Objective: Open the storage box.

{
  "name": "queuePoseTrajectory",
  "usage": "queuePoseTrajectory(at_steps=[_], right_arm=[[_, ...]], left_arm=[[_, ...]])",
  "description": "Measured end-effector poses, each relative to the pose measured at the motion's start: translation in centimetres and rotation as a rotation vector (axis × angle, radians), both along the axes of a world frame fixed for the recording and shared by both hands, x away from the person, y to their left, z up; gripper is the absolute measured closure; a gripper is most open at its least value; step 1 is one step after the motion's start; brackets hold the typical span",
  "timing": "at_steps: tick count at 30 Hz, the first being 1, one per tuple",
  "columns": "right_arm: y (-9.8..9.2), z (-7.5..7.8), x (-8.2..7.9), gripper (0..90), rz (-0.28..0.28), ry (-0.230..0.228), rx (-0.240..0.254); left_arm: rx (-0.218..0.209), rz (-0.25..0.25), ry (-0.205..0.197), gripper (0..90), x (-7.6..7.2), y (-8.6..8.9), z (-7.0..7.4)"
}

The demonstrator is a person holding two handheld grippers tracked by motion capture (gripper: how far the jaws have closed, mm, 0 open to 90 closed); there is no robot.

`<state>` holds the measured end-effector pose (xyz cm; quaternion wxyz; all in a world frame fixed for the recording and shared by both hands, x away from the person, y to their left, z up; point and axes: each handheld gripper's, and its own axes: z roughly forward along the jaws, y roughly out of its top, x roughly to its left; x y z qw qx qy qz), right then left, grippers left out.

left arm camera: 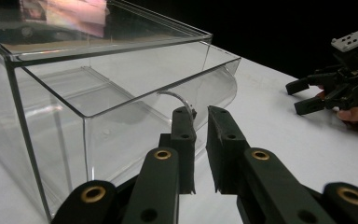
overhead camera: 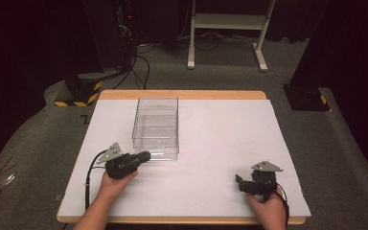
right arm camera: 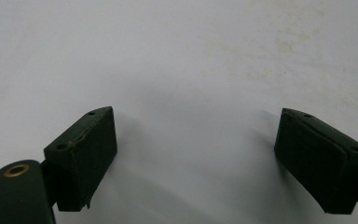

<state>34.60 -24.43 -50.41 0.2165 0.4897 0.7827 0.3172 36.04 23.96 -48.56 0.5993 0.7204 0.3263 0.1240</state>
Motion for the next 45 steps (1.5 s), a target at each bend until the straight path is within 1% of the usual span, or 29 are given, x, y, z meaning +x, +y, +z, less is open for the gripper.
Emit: queuePoseTrajectory(at_steps=[4, 9, 13, 20, 26, 38, 45], right_arm=[[0.0, 0.0, 0.0, 13.0, 0.0, 0.0, 0.0], [0.0, 0.0, 0.0, 13.0, 0.0, 0.0, 0.0], [0.0, 0.0, 0.0, 13.0, 0.0, 0.0, 0.0], [0.0, 0.0, 0.0, 13.0, 0.0, 0.0, 0.0], [0.0, 0.0, 0.0, 13.0, 0.0, 0.0, 0.0], [0.0, 0.0, 0.0, 13.0, 0.0, 0.0, 0.0], [0.0, 0.0, 0.0, 13.0, 0.0, 0.0, 0.0]], left_arm=[[-0.004, -0.001, 0.001, 81.4, -0.3, 0.0, 0.0], [0.005, -0.002, -0.001, 81.5, -0.8, 0.0, 0.0], [0.001, 0.001, 0.003, 81.6, -1.1, -0.1, 0.0], [0.011, 0.001, 0.001, 81.7, -1.7, -0.1, 0.1], [0.001, -0.003, 0.006, 82.1, -2.2, -0.1, 0.1], [-0.002, -0.027, 0.008, 82.7, -3.2, 0.0, 0.1], [0.005, -0.043, 0.009, 83.1, -3.9, 0.0, 0.2]])
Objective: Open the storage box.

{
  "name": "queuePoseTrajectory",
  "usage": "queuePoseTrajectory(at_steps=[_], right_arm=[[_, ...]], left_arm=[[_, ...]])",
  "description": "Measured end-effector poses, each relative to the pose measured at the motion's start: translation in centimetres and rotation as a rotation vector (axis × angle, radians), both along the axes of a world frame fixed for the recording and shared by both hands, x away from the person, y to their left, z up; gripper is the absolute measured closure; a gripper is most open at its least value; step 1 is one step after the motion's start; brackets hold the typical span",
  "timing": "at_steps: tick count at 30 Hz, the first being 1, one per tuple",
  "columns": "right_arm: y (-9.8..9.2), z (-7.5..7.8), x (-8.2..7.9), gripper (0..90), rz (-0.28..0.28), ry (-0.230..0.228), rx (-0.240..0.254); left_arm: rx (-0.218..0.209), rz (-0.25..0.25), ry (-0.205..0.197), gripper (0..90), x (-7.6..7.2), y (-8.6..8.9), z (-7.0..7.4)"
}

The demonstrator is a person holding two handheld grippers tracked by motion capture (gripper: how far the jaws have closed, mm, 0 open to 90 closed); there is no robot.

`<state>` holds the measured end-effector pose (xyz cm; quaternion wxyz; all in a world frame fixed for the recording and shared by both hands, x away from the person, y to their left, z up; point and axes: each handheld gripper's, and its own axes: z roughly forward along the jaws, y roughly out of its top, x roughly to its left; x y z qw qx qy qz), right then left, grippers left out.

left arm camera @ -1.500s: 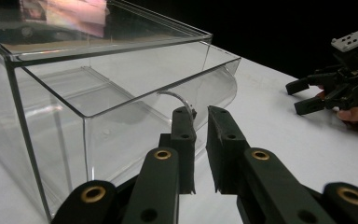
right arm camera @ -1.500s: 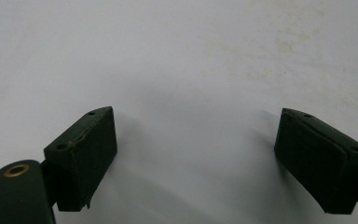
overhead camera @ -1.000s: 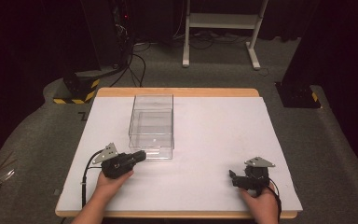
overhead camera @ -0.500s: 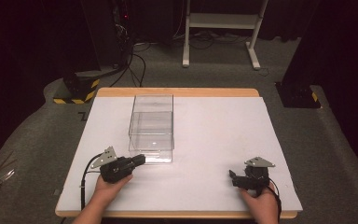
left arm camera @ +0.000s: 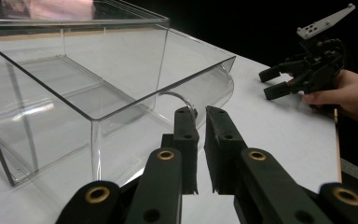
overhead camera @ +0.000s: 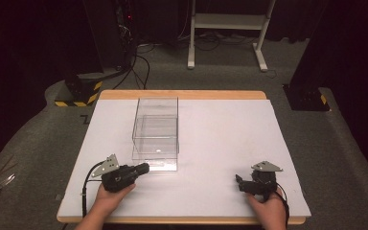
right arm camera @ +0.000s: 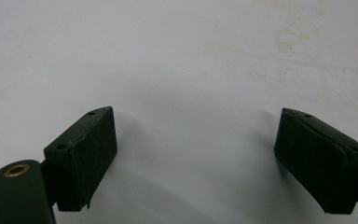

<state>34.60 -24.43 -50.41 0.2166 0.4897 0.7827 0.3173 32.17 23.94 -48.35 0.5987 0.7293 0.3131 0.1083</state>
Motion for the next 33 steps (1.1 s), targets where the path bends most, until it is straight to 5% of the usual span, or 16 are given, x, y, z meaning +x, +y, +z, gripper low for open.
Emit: queuePoseTrajectory(at_steps=[33], right_arm=[[0.0, 0.0, 0.0, 13.2, -0.003, -0.001, -0.002]], left_arm=[[0.028, -0.078, 0.013, 84.6, -3.5, 0.1, 0.0]])
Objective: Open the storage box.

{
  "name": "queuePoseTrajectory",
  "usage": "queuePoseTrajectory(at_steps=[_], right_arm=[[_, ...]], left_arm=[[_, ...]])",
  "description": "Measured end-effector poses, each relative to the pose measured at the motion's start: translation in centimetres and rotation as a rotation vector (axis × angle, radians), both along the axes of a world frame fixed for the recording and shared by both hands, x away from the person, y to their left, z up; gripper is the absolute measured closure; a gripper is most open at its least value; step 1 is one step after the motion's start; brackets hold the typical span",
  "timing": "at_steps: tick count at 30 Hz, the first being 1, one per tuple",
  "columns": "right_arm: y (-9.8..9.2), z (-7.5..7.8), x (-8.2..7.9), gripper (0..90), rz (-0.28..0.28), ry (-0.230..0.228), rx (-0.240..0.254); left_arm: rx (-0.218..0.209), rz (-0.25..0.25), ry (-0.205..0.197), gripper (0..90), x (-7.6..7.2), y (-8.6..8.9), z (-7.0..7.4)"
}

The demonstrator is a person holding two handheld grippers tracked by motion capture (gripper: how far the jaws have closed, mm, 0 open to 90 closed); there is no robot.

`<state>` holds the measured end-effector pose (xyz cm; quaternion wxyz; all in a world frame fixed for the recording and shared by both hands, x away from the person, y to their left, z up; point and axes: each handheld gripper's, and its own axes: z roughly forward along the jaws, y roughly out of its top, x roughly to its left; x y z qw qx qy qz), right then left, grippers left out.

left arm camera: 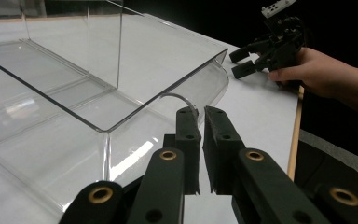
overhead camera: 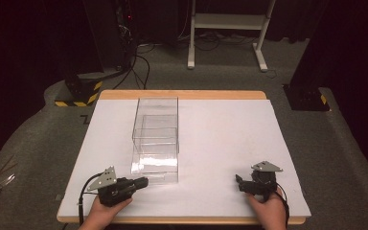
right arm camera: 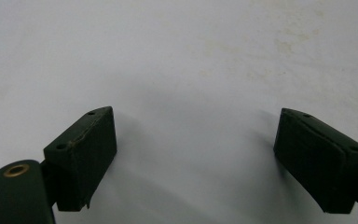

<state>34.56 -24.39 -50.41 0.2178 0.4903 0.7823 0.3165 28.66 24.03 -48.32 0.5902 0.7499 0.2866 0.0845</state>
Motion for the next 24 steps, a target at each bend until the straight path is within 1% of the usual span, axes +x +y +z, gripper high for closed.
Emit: queuePoseTrajectory(at_steps=[4, 5, 9, 10, 11, 12, 13, 14, 17, 19, 21, 23, 24], right_arm=[[0.0, 0.0, 0.0, 13.2, 0.0, 0.0, 0.0], [0.0, 0.0, 0.0, 13.2, 0.0, 0.0, 0.0], [0.0, 0.0, 0.0, 13.2, 0.0, 0.0, 0.0], [0.0, 0.0, 0.0, 13.2, 0.0, 0.0, -0.001], [0.0, 0.0, 0.0, 13.2, 0.0, 0.0, -0.001], [0.0, 0.0, 0.0, 13.2, 0.0, 0.0, 0.0], [0.0, 0.0, 0.0, 13.3, 0.0, 0.0, 0.0], [0.0, 0.0, 0.0, 13.2, 0.0, 0.0, 0.0], [0.0, 0.0, 0.0, 13.2, 0.0, 0.0, 0.0], [0.0, 0.0, 0.0, 13.3, 0.0, 0.0, 0.0], [0.0, 0.0, 0.0, 13.2, 0.0, 0.0, 0.0], [0.0, 0.0, 0.0, 13.2, 0.0, 0.0, 0.0], [0.0, 0.0, 0.0, 13.2, 0.0, 0.001, 0.001]], left_arm=[[0.0, -0.007, 0.006, 84.7, -0.4, 0.1, -0.2], [0.002, -0.008, -0.001, 84.7, -0.4, 0.2, -0.2], [0.0, -0.002, -0.004, 84.3, -0.8, 0.4, -0.3], [0.005, 0.011, -0.013, 81.5, -1.1, 0.5, -0.2], [0.005, 0.011, -0.013, 78.6, -1.1, 0.5, -0.2], [0.01, 0.02, -0.021, 78.6, -1.3, 0.6, -0.1], [0.017, 0.03, -0.026, 75.8, -1.4, 0.6, 0.1], [0.016, 0.048, -0.038, 73.4, -1.8, 0.9, 0.4], [0.014, 0.053, -0.048, 72.4, -2.0, 1.3, 0.8], [0.004, 0.058, -0.064, 72.4, -2.2, 1.6, 1.2], [-0.008, 0.063, -0.071, 72.4, -2.3, 1.8, 1.4], [-0.019, 0.072, -0.088, 71.9, -2.4, 1.9, 1.8], [-0.028, 0.085, -0.102, 71.4, -2.5, 2.0, 2.2]])
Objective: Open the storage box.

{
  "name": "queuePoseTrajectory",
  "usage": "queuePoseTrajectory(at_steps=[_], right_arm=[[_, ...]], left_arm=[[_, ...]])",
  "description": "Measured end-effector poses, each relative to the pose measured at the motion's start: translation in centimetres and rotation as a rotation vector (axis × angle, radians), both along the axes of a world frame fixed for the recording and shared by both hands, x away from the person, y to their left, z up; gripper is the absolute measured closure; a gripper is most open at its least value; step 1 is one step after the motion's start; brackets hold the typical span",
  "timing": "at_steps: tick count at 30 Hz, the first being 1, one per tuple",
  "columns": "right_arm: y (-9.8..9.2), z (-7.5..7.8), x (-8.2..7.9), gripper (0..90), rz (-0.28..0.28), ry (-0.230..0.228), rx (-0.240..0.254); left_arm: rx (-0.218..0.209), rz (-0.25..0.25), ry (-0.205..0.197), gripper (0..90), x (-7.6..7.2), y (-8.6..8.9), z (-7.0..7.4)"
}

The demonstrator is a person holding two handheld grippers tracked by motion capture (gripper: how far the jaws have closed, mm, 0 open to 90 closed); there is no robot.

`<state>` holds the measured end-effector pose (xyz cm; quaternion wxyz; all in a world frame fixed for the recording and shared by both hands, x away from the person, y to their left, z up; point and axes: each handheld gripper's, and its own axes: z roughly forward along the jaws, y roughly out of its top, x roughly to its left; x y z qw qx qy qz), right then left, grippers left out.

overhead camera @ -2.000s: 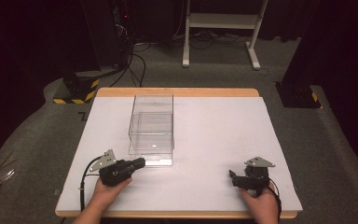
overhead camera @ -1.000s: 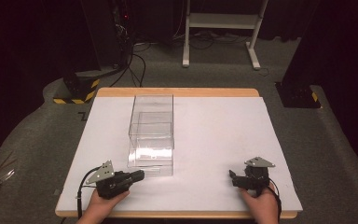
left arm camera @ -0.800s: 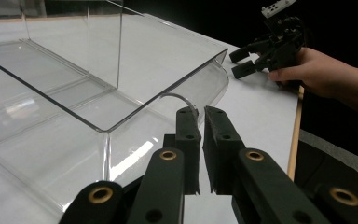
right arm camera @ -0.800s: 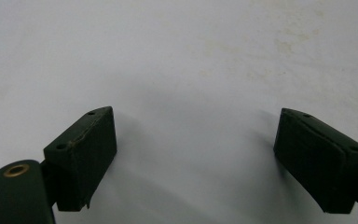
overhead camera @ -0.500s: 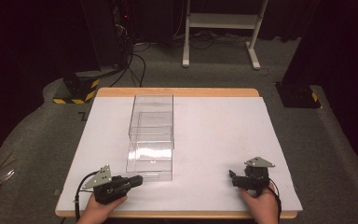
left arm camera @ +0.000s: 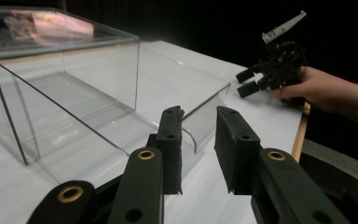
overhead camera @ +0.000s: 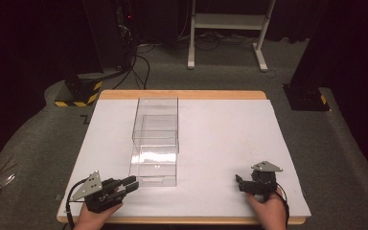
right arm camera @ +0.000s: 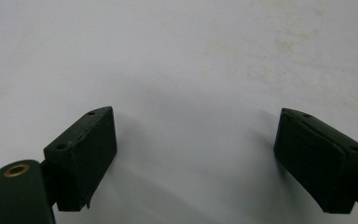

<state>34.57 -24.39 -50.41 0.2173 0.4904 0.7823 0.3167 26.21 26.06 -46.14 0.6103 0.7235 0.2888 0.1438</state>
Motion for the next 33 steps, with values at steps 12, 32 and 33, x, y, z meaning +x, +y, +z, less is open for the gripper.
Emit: queuePoseTrajectory(at_steps=[12, 32, 33], right_arm=[[0.0, 0.0, 0.0, 13.1, 0.002, 0.0, 0.0], [0.0, 0.0, 0.0, 13.2, 0.0, 0.0, 0.0], [0.0, 0.0, 0.0, 13.2, 0.0, 0.0, 0.0]], left_arm=[[0.014, 0.19, -0.077, 58.6, 0.8, 1.8, 1.5], [0.237, 0.54, 0.101, 43.3, 3.4, 7.0, -2.7], [0.255, 0.55, 0.11, 43.3, 3.5, 7.0, -2.9]])
